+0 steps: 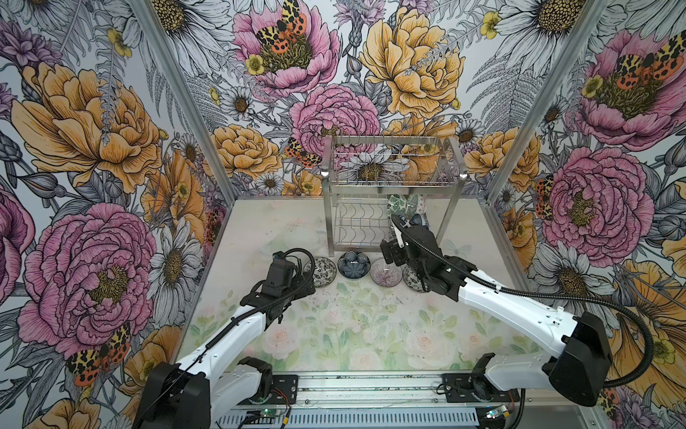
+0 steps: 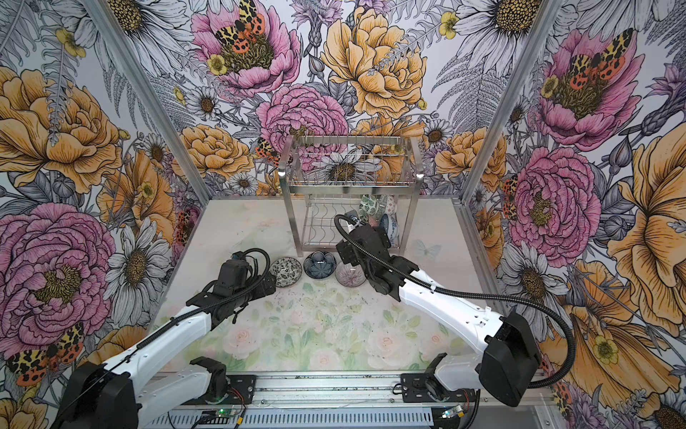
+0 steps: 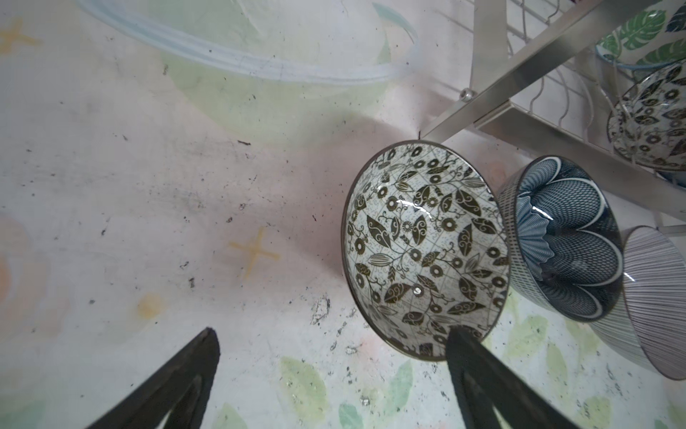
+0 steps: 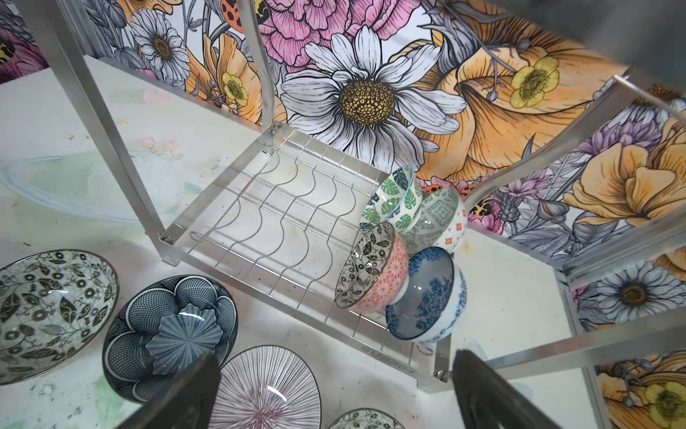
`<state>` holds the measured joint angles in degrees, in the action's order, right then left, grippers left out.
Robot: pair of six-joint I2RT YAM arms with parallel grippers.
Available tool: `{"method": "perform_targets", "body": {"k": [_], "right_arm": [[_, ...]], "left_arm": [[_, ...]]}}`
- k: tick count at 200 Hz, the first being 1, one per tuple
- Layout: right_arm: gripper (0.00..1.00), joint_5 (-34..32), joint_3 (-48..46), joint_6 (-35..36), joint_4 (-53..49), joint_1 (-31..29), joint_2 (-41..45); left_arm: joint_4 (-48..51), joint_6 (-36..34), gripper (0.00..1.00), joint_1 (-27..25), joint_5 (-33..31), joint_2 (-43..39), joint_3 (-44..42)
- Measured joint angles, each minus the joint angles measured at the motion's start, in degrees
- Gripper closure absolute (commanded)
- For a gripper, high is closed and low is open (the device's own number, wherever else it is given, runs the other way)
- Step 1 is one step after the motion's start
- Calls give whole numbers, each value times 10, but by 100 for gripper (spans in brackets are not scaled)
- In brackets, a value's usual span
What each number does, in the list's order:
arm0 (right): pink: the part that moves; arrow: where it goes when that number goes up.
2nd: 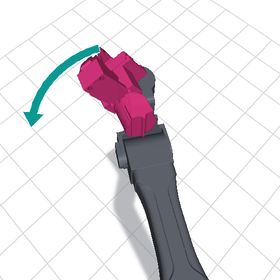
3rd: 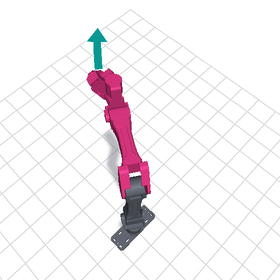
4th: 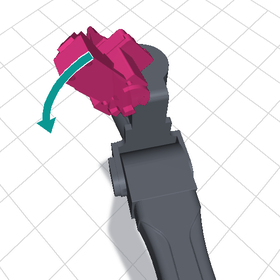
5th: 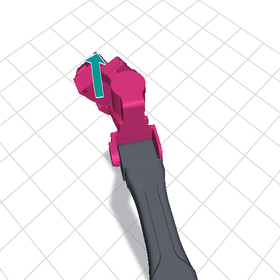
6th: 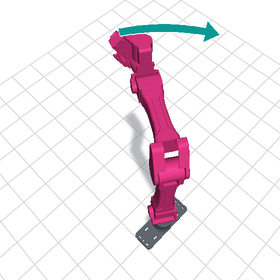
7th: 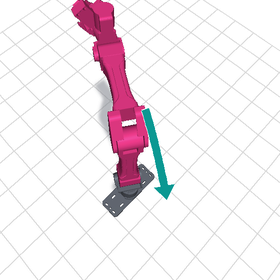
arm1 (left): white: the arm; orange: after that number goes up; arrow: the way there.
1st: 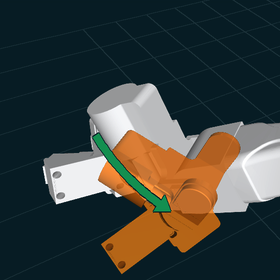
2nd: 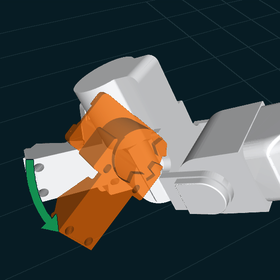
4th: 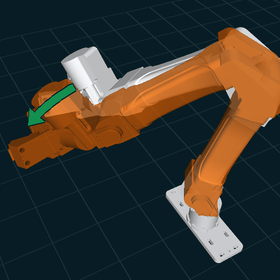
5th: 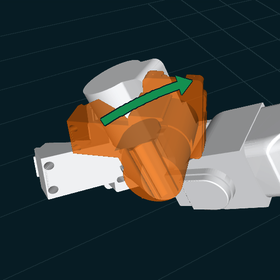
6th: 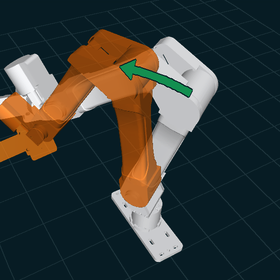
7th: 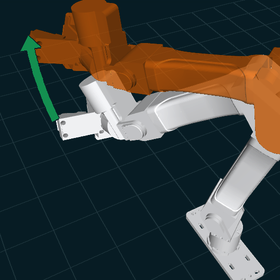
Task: Load the bowls into the dish rack
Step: 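Grasp the white leaf-pattern bowl rim with the left gripper and tilt it up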
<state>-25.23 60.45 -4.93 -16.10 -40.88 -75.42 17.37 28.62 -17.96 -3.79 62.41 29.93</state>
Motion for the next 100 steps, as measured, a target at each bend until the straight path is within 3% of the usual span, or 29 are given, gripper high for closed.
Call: {"method": "perform_targets", "body": {"k": [67, 100], "right_arm": [[0, 19, -17, -20, -19, 19, 26], [0, 21, -24, -22, -26, 19, 37]], "left_arm": [[-103, -8, 40, 18, 28, 133, 1], [-126, -12, 69, 20, 35, 165, 17]]}}
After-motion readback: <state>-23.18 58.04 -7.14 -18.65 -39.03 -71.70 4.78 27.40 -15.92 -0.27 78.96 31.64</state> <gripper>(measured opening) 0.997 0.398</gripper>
